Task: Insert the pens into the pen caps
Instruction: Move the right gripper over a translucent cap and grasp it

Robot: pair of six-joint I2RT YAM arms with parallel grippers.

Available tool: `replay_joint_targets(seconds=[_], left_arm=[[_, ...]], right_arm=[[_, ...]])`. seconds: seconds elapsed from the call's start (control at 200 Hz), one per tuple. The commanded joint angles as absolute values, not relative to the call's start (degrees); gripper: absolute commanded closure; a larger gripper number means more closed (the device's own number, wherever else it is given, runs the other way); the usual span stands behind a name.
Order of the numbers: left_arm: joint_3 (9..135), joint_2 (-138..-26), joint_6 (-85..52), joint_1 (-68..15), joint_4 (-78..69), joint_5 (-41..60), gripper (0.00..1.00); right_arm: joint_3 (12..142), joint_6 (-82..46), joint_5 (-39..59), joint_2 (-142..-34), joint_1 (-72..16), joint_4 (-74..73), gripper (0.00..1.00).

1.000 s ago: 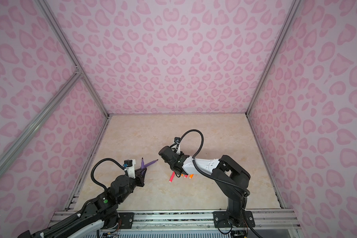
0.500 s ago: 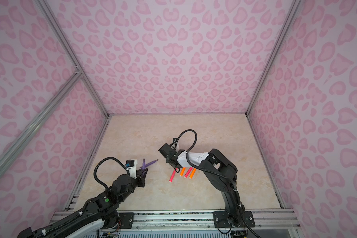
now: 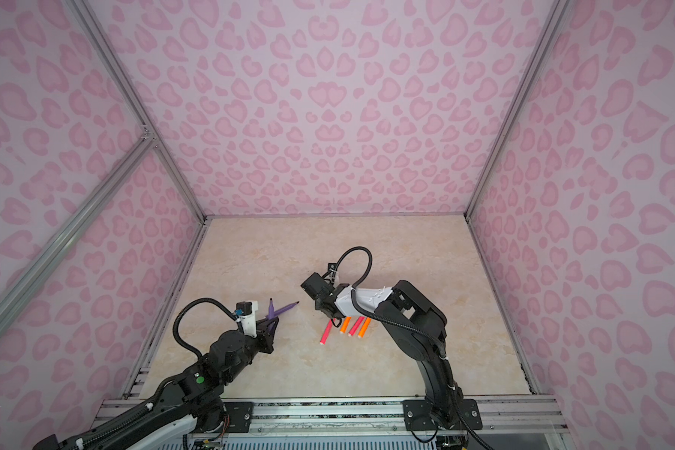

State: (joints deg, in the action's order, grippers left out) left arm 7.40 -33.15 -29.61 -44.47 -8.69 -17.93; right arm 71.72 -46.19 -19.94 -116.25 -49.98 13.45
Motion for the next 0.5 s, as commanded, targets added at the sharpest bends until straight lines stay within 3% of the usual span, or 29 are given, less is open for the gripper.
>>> replay_joint_targets(seconds=[0.0, 0.245, 0.495], left_arm=[[7.8, -33.1, -29.3, -44.4, -9.2, -17.8, 0.97], [7.9, -33.0, -29.3, -44.5, -9.1, -17.8, 0.97], [7.8, -33.0, -29.2, -44.4, -9.1, -17.8, 0.97]], right_arm=[[71.4, -46.7, -21.4, -116.4, -50.0, 14.0, 0.63], [72.2, -46.5, -21.6, -117.1, -50.0, 14.6, 0.63], [72.3, -46.3, -21.7, -117.0, -50.3, 14.5, 0.76]])
